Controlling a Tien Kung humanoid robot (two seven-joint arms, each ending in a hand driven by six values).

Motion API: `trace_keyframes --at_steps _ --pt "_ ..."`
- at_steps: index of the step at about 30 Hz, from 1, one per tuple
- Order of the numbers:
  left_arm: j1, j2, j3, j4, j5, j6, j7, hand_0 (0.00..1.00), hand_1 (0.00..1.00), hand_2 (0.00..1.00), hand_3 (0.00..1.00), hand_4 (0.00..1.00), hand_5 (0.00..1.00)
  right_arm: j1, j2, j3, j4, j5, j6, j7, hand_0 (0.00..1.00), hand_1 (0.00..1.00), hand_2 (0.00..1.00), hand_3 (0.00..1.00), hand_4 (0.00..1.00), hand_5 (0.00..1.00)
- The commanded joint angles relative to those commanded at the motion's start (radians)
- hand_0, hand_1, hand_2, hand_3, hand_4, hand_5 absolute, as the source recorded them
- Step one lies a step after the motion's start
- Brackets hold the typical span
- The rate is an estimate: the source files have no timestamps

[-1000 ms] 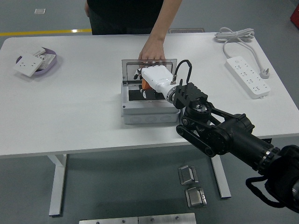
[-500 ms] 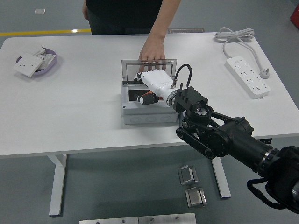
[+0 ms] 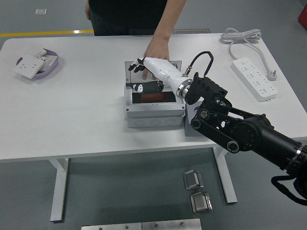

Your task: Pick up the cylinder from the cube,place it in the box,flap close box

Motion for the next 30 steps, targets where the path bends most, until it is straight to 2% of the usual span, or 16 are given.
trace_keyframes --at_steps 5,11,17,20,23,30 --pt "-0.004 0.005 0.002 0.0 0.002 -0.001 0.002 0.598 0.621 0.611 0.613 0.683 0.312 0.073 -0.004 0.016 -0.091 0.066 0.005 0.02 0.784 0.679 0.675 0.699 0.689 0.334" --pt "-0.013 0.014 0.009 0.0 0.001 -0.002 0.0 0.598 0.621 0.611 0.612 0.682 0.312 0.148 0.025 -0.006 -0.247 0.154 0.005 0.052 0.764 0.673 0.672 0.698 0.675 0.327" --pt "-0.018 0.016 0.023 0.0 -0.008 -0.003 -0.006 0.598 0.621 0.61 0.611 0.679 0.308 0.157 0.041 -0.073 -0.379 0.206 0.004 0.063 0.746 0.665 0.665 0.699 0.667 0.317" --pt "-0.018 0.013 0.025 0.0 -0.009 -0.003 -0.006 0.598 0.621 0.61 0.611 0.679 0.308 0.148 0.043 -0.108 -0.385 0.215 0.001 0.066 0.746 0.665 0.665 0.699 0.667 0.317" --pt "-0.019 0.011 0.024 0.0 -0.007 -0.003 -0.006 0.598 0.621 0.609 0.611 0.676 0.305 0.138 0.041 -0.134 -0.363 0.217 -0.003 0.067 0.729 0.66 0.66 0.697 0.658 0.312" --pt "-0.017 0.01 0.021 0.0 -0.007 -0.002 -0.007 0.598 0.621 0.609 0.61 0.673 0.302 0.127 0.003 -0.162 -0.256 0.196 -0.015 0.058 0.719 0.652 0.659 0.7 0.652 0.311"
